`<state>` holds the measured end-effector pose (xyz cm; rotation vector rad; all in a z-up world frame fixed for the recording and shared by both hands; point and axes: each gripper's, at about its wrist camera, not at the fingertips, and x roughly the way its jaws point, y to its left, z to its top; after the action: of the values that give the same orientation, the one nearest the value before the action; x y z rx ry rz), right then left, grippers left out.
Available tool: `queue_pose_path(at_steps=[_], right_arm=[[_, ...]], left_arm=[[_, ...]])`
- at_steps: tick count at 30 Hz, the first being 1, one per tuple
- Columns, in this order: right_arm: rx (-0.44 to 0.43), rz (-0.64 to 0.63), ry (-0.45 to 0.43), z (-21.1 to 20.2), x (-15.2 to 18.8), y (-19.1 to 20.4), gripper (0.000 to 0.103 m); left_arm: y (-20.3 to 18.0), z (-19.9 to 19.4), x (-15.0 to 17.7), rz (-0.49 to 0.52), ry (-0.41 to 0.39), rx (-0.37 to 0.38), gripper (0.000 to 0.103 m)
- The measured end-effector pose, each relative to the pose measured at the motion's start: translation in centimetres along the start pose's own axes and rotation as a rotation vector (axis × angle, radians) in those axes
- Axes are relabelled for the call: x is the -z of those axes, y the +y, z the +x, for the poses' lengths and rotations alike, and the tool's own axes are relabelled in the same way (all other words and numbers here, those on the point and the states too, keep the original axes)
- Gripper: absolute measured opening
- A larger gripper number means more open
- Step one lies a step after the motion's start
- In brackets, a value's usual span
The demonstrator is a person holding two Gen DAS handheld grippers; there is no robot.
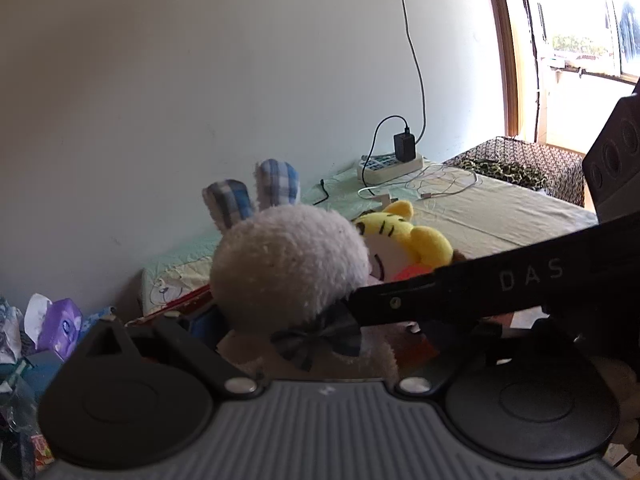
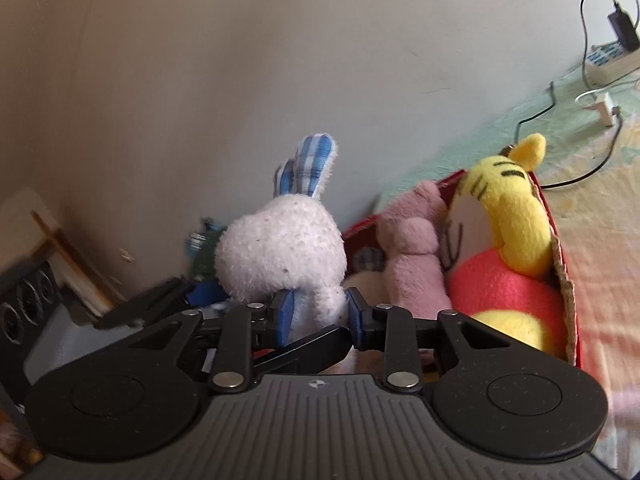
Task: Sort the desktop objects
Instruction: 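Carry the pink bunny in the right gripper over the red box, then lower the pink bunny into the red box beside the teddy bear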
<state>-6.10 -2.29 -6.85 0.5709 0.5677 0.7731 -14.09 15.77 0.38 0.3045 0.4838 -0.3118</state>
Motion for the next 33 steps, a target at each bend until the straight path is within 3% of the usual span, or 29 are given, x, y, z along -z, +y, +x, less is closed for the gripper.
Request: queue_pose_path(at_steps=[7,14,20,27,33], right_arm=[[0.075,-0.019,0.104,1.8,-0.2,0.2,0.035],[0.118,-0.050,0.219,1.7,-1.1,0.7,0.035],[0.112,-0.018,0.174,-0.1,-1.7,0.4,0.033],[0.105,0.042,0.116,1.6,-2.1,0.3,0.032],[0.128,0.033,0.160,3.2,-1.7,1.0,0.031]], left_arm=[[1.6,1.7,1.3,0.027,0.035,0.041,0.103],[2.8,1.9,2.2,0.016,0.047,0.170,0.103],[4.0,3.4,2.9,-0.054,0.085,0.222,0.102],[5.3,4.4,3.8,-0.163,0.125,0.281,0.102],[5.6,4.6,4.0,-0.202,0.145,0.291,0.102]])
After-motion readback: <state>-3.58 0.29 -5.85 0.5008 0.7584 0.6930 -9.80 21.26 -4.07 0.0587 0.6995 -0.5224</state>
